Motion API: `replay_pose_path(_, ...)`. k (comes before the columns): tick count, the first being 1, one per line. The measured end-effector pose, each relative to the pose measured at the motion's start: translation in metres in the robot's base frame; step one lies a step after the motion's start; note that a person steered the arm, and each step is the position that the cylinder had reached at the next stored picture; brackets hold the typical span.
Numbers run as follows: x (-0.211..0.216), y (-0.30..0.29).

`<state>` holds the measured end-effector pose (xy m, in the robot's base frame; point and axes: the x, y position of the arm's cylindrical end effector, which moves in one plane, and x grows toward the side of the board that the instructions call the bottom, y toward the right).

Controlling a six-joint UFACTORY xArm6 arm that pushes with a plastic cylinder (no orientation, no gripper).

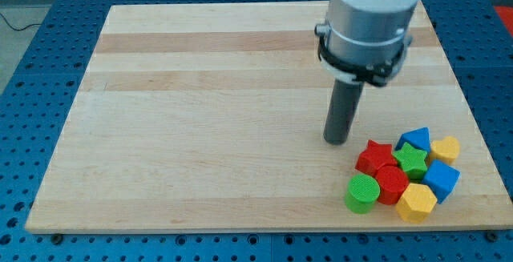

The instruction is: Place the yellow hexagon towards the center of the board

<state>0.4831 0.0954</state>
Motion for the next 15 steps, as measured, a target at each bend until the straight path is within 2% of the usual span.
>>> replay_pose_path(1, -0.061, 0.026)
replay_pose_path(2, -0.059, 0.115)
replay_pose_path(3, -0.025, 0.205)
replay_pose_path(4, 0.003, 0.249)
replay_pose_path(5, 0.035, 0.25)
replay_pose_path(6, 0.116, 0.249)
replay_pose_path(7, 0.134, 0.24)
replay_pose_path(9, 0.134, 0.182)
replay_pose_path(11, 0.135, 0.165)
replay_pose_path(14, 0.134, 0.04)
replay_pose_path(15, 0.113, 0.008)
